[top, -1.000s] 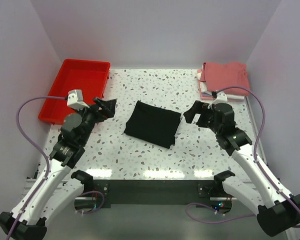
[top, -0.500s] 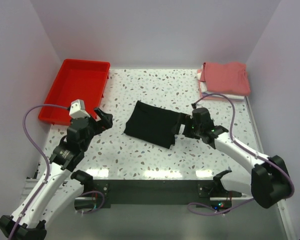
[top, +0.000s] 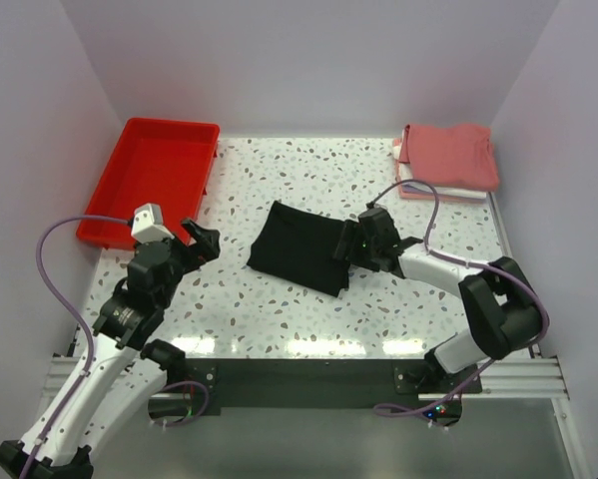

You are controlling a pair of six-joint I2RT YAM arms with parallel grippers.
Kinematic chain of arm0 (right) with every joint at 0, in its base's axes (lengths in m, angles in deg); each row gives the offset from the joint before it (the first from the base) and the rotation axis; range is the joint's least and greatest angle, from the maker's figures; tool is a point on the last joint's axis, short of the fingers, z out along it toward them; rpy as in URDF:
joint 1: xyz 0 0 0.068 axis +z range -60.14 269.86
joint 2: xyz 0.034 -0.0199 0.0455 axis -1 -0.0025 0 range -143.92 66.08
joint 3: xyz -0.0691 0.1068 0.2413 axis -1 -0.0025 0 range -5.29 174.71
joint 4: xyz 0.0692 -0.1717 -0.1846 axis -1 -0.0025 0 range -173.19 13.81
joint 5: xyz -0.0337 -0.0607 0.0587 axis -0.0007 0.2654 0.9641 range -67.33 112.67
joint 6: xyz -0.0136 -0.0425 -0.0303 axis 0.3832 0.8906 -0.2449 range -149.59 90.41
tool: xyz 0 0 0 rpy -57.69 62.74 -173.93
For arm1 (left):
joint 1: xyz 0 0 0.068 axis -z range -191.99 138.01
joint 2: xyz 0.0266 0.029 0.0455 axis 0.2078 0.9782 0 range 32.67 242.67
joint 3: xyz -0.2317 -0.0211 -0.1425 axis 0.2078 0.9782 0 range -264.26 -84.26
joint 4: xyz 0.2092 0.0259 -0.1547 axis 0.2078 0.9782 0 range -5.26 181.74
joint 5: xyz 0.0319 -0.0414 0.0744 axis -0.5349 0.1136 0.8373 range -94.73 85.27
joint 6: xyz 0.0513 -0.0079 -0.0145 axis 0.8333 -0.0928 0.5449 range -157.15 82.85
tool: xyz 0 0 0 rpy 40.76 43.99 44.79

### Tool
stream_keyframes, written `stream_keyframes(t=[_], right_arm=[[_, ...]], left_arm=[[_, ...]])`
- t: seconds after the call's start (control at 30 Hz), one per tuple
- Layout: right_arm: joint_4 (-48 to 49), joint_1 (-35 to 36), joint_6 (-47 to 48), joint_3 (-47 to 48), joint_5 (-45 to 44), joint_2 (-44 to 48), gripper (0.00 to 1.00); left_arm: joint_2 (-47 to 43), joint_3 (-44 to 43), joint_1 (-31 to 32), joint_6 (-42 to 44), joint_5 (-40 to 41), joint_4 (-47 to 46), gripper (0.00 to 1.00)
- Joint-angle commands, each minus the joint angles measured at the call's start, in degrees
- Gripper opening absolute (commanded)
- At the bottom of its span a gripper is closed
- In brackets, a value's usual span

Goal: Fold and stack the t-shirts
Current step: Neatly place the folded tshirt to the corner

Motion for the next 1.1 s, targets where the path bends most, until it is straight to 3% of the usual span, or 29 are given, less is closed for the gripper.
stream_keyframes(t=[0.0, 0.1, 0.27, 0.37, 0.4, 0.47, 0.5, 0.63, 1.07], right_arm=[[4.75, 0.93, -2.34, 2.76, -1.54, -3.37, 0.75], [4.75, 1.81, -3.14, 3.46, -0.83, -6.8, 0.66], [4.31, 3.04, -4.02, 4.96, -2.86, -11.12, 0.61], [4.14, 3.22, -3.58, 6.71, -2.68, -13.49, 0.51], [4.49, 3.31, -2.62, 7.24, -2.68, -13.93, 0.4], [4.75, 3.22, -1.21, 8.91, -2.16, -15.16, 0.29], [4.75, 3.31, 0.97, 9.7, -1.63, -15.6, 0.18], [-1.12, 3.31, 9.06, 18.29, -4.77, -17.01, 0.0], [-13.26, 0.94, 48.35, 40.02, -21.93, -19.38, 0.0]], left_arm=[[-0.41, 1.02, -0.3, -0.36, 1.3, -1.07, 1.0], [-0.15, -0.29, -0.3, -0.27, 1.3, 1.04, 1.0], [-0.76, 0.5, -0.3, -0.62, 2.09, -0.27, 1.0], [-0.15, -0.81, -0.3, -0.27, 2.62, 0.51, 1.0], [0.02, -0.82, -0.3, -0.27, 2.71, 0.34, 1.0], [0.46, 0.05, -0.3, -0.27, 2.8, -0.36, 1.0], [0.64, 0.23, -0.21, -0.19, 2.71, -0.71, 1.0], [2.13, -1.52, -0.3, 0.08, 3.32, 1.04, 1.0], [1.34, -2.05, -0.3, -0.89, 5.61, 3.58, 1.0]])
